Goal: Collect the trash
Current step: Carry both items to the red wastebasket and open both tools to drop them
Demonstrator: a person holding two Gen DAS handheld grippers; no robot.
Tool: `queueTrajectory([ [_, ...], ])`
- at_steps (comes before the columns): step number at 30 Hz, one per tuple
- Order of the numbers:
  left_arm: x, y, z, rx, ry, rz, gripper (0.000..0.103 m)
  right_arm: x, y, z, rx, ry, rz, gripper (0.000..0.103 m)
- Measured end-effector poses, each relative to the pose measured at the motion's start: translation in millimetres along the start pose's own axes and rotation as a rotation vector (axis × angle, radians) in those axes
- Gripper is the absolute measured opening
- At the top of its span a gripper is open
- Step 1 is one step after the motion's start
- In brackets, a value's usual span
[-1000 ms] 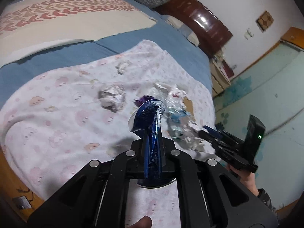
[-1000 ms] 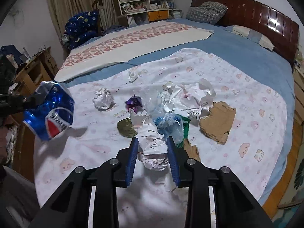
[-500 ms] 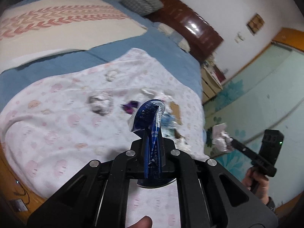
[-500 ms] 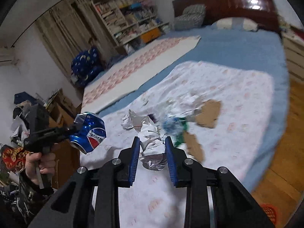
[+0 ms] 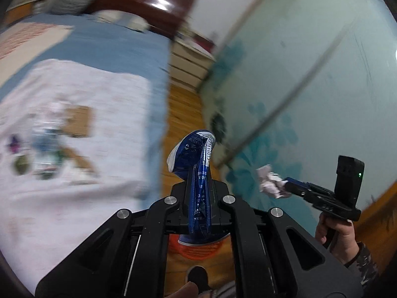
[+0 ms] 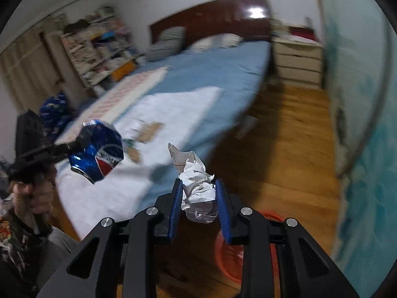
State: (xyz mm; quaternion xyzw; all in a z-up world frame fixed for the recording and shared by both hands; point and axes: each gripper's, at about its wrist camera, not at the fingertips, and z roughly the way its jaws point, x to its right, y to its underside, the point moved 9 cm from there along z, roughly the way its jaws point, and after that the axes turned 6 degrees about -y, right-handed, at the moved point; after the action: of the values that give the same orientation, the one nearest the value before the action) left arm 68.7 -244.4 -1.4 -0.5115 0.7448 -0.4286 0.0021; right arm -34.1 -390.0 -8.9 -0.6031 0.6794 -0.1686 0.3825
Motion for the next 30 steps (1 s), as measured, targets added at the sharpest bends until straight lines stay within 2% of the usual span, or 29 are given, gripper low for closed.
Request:
queueTrajectory([
  [4, 60.7, 40.7, 80.4, -0.126, 0.048, 0.099, 0.006, 67.1, 35.2, -7.7, -0.038, 0.082, 0.056, 0.028],
  [7, 85.3, 82.4, 141.9, -0.235, 0.04, 0.166, 0.006, 110.9, 63.5, 8.2, -0.087, 0.113, 0.102, 0.028],
  [11, 85.9, 141.1, 219.6, -0.384, -0.006, 0.211, 0.006, 155.3, 118.1, 57.3, -0.18, 0.114, 0.174, 0.028],
  [14, 71.6, 181.7, 258.5, -0.468, -0.056, 0.223, 0.006, 179.6, 164.1, 108.7, -0.267, 0.128, 0.25, 0.028],
  [19, 55.3, 220.1, 287.2, -0.55, -0.121, 0.258, 0.006, 202.3, 231.4, 157.5, -0.346, 0.118, 0.366, 0.028],
  [26, 63.4, 228.7, 291.9, -0.567, -0.133, 0.306, 0.006, 208.9, 246.6, 181.2, -0.369, 0.114, 0.381, 0.028],
  [30, 63.2, 229.0, 290.1, -0.568, -0.137, 0.305, 0.006, 214.0, 249.9, 178.1, -0.375, 0.123, 0.368, 0.028],
])
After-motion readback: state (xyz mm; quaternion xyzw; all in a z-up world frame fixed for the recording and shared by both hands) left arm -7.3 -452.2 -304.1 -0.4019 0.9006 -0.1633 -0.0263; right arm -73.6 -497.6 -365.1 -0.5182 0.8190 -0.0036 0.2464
